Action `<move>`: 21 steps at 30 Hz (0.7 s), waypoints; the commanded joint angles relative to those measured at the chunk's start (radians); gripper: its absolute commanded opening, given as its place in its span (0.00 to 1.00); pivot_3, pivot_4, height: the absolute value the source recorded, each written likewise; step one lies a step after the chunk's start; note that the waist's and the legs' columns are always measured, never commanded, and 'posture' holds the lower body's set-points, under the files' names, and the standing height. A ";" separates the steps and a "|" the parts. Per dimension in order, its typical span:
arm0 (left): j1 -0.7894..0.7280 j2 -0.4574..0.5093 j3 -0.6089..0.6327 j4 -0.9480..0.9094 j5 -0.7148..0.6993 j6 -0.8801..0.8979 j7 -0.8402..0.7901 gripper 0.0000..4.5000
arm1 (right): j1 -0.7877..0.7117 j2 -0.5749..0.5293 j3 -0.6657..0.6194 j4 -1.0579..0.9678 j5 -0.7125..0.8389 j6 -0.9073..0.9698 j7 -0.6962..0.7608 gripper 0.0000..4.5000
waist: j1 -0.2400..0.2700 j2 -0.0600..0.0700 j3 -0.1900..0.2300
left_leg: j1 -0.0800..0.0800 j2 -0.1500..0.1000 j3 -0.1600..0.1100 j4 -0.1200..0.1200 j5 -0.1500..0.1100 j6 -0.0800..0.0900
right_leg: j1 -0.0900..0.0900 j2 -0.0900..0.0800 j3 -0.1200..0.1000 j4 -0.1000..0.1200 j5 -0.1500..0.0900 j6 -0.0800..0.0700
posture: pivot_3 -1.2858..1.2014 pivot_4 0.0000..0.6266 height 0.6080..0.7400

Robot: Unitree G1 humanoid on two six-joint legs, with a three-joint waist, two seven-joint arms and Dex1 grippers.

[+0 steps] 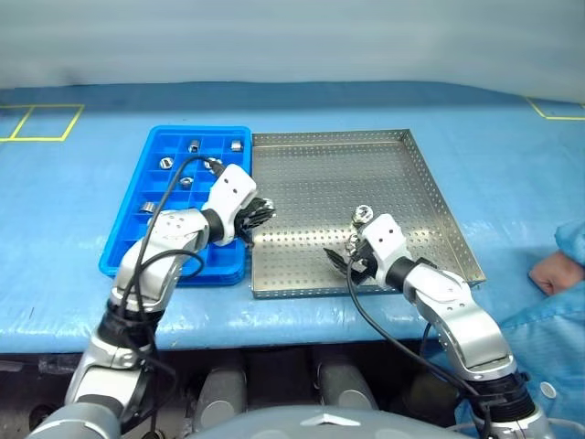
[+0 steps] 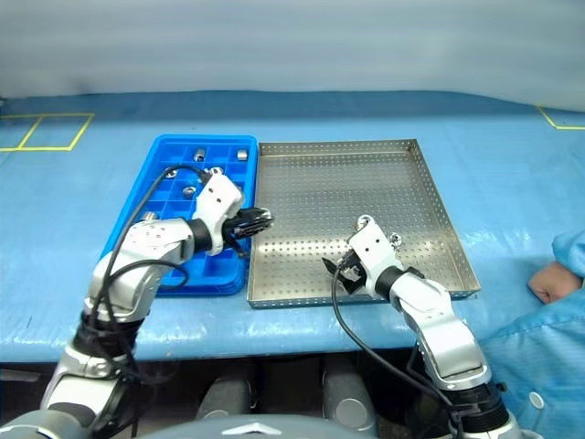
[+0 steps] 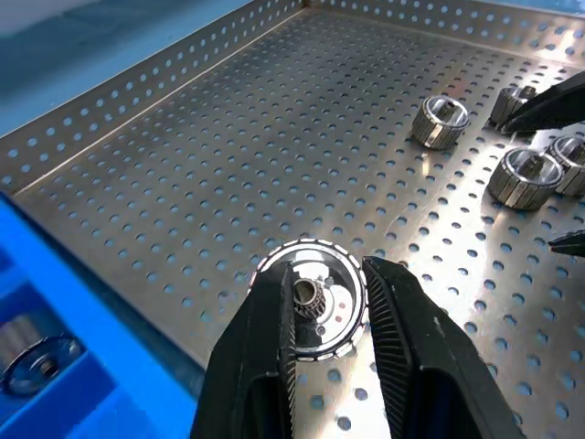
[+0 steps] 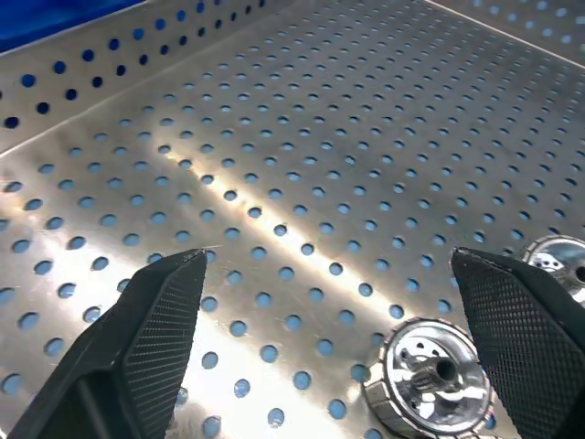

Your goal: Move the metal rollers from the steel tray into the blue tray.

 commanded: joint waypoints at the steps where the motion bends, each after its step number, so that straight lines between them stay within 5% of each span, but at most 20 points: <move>1: -0.001 -0.017 0.136 -0.135 0.045 0.157 0.148 0.18 | -0.023 0.005 -0.001 -0.012 0.005 -0.020 0.005 1.00 | 0.005 0.000 0.000 | 0.000 0.000 0.000 0.001 0.000 0.000 | 0.000 0.000 0.000 0.000 0.000 0.000 | 0.53 0.24 1.00; 12: 0.152 0.022 0.246 -0.262 0.189 0.362 0.399 0.18 | -0.096 0.017 0.020 0.056 -0.001 -0.033 0.030 1.00 | 0.040 -0.001 0.000 | 0.000 0.000 -0.001 -0.001 0.000 0.000 | 0.000 0.000 -0.001 0.000 0.000 0.000 | 0.57 0.24 1.00; 21: 0.259 0.005 0.257 -0.255 0.172 0.356 0.410 0.18 | -0.106 0.012 0.018 0.058 -0.009 -0.028 0.023 1.00 | 0.059 -0.001 0.000 | 0.000 0.000 -0.001 -0.001 0.000 0.000 | 0.000 -0.001 -0.002 -0.001 0.000 -0.001 | 0.57 0.24 1.00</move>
